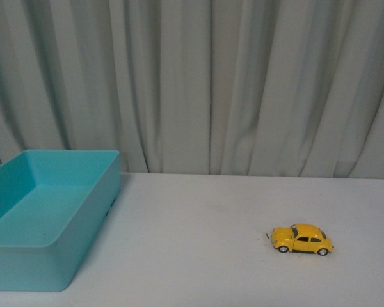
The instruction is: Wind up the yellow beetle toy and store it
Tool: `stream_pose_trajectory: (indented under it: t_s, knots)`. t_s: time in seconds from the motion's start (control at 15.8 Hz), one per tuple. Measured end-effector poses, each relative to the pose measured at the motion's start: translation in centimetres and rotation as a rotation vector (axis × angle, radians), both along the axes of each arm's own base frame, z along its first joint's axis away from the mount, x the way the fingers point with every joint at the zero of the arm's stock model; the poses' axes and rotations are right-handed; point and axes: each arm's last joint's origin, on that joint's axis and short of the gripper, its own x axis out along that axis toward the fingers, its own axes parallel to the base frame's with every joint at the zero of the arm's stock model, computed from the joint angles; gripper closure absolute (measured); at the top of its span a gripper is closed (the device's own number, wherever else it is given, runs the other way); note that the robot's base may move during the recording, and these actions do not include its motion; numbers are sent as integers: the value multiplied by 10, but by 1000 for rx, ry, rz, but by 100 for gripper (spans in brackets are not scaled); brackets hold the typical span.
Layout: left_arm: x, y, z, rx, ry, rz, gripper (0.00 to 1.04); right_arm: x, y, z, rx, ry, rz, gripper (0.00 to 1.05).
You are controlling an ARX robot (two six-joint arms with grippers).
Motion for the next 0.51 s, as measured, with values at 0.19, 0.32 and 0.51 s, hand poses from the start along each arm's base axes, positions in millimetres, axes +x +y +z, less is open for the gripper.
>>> stream_pose_trajectory:
  t_s: [0.19, 0.32, 0.51]
  knots:
    - [0, 0, 0, 0, 0, 0, 7, 0, 0, 0, 0, 0, 0, 7]
    - [0, 0, 0, 0, 0, 0, 7, 0, 0, 0, 0, 0, 0, 7]
    - [0, 0, 0, 0, 0, 0, 7, 0, 0, 0, 0, 0, 0, 7]
